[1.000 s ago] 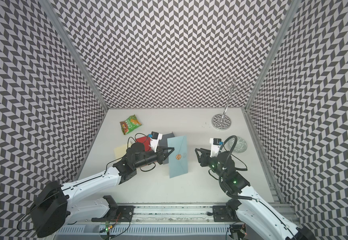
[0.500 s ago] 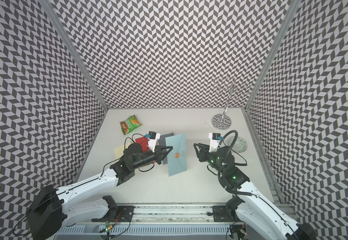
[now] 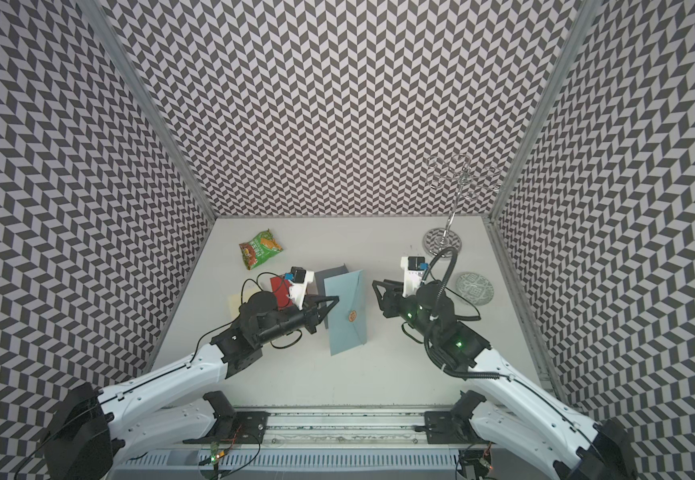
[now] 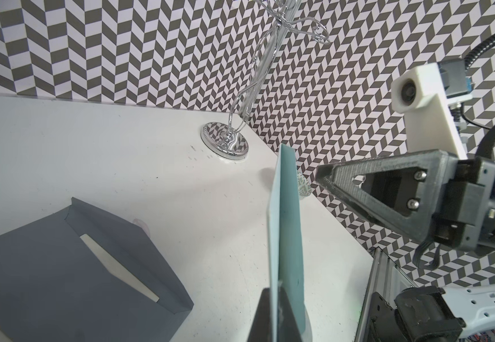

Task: Open the envelope
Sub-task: Open the envelope flap on the envelope.

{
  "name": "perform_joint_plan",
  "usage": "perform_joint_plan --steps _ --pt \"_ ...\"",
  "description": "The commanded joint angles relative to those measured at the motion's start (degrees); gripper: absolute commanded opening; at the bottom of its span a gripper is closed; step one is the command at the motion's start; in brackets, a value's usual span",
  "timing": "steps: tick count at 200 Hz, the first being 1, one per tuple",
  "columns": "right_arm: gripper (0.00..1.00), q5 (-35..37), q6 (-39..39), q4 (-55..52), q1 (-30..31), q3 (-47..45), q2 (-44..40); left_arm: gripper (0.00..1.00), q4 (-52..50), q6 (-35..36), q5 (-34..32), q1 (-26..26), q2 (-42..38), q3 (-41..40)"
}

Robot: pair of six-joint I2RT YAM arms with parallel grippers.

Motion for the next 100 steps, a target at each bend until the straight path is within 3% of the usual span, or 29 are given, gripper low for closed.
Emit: perform_joint_plan --steps 1,52,83,100 --pt "0.38 0.31 0.33 -0.11 1.16 2.13 0.85 0.00 1.50 0.37 -0.35 -0.28 -0.18 -0.49" --pt "0.41 0.15 -0.13 -1.48 1.34 1.60 1.30 0.00 1.49 0.11 -0.23 -0.27 1.44 -0.30" --pt "0.43 5.04 5.74 -3.45 1.27 0.52 1.30 0.00 2.24 -0.42 -0.71 -0.30 2.22 -0.16" --pt "0.45 2.01 5.59 -3.23 1.27 0.81 0.90 0.00 2.11 -1.16 -1.12 -0.26 2.78 -0.19"
